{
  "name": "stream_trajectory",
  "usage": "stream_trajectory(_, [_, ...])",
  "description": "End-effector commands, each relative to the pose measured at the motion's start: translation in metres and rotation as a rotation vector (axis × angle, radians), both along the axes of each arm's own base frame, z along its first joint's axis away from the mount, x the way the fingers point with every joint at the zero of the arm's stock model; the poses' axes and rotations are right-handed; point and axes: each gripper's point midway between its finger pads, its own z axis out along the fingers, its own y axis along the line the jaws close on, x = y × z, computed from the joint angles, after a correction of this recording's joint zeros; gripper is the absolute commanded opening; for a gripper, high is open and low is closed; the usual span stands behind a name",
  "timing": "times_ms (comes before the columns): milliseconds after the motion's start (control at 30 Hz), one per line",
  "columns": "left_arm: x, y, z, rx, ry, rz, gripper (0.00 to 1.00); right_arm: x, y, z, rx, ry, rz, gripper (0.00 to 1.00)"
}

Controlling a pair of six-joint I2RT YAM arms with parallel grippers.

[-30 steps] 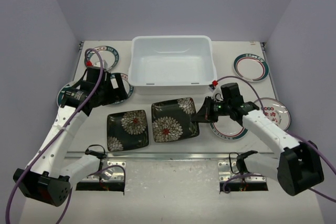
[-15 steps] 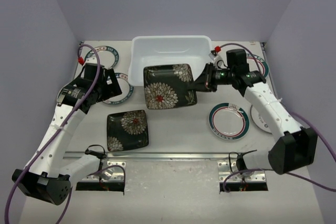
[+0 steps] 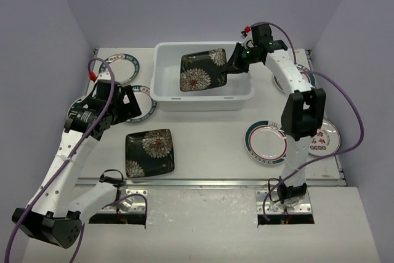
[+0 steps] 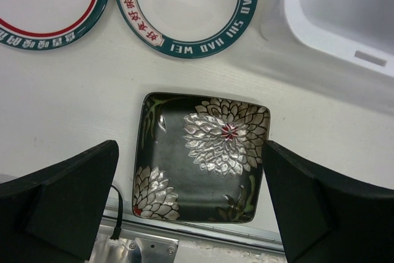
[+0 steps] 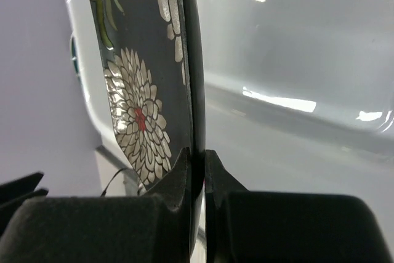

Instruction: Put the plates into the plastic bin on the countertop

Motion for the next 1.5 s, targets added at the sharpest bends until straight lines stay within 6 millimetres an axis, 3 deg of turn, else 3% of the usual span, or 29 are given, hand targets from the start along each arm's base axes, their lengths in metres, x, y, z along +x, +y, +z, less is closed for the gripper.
stream_trajectory(0, [-0.006, -0.003, -0.008, -0.007, 0.011, -0.013, 1.0, 0.035, 0.004, 0.04, 0.039, -0.131, 0.016, 0.0])
stream_trajectory(233, [-0.001, -0.003, -0.006, 0.007, 0.01, -0.021, 1.0, 0.06, 0.014, 0.002, 0.025, -0.125, 0.047, 0.0])
stream_trajectory(600, [0.001, -0.005, -0.011, 0.008, 0.02, -0.037, 1.0, 0.085, 0.013, -0.034, -0.113, -0.185, -0.005, 0.01])
stream_trajectory(733, [0.0, -0.004, -0.01, 0.009, 0.016, -0.038, 1.0, 0.083, 0.007, -0.049, -0.155, -0.159, -0.01, 0.11])
stream_trajectory(833, [0.0, -0.005, -0.011, 0.007, 0.016, -0.04, 1.0, 0.082, 0.005, -0.053, -0.176, -0.16, -0.007, 0.24])
stream_trajectory(900, [0.0, -0.005, -0.011, 0.007, 0.018, -0.042, 1.0, 0.083, 0.003, -0.051, -0.188, -0.17, -0.005, 0.28])
stream_trajectory(967, [0.001, -0.005, -0.011, 0.006, 0.017, -0.043, 1.0, 0.082, 0.001, -0.045, -0.196, -0.177, -0.006, 0.38])
stream_trajectory(1067, [0.001, -0.005, -0.01, 0.007, 0.015, -0.042, 1.0, 0.082, 0.001, -0.03, -0.197, -0.204, -0.007, 0.41])
stream_trajectory(1100, [0.001, -0.005, -0.011, 0.007, 0.018, -0.042, 1.0, 0.083, -0.001, -0.022, -0.202, -0.217, -0.015, 0.49])
stream_trajectory(1167, [0.0, -0.004, -0.01, 0.011, 0.017, -0.036, 1.0, 0.085, -0.007, 0.007, -0.216, -0.265, -0.048, 0.81])
stream_trajectory(1233, [0.0, -0.003, -0.01, 0.01, 0.016, -0.025, 1.0, 0.082, -0.011, 0.044, -0.214, -0.33, -0.07, 0.98])
stream_trajectory(1333, [-0.001, 0.004, -0.005, 0.031, 0.01, 0.015, 1.0, 0.072, -0.009, 0.088, -0.176, -0.401, -0.078, 0.99])
stream_trajectory(1467, [0.0, 0.015, 0.017, 0.036, -0.03, 0.107, 1.0, 0.032, 0.002, 0.136, -0.119, -0.439, -0.057, 0.99])
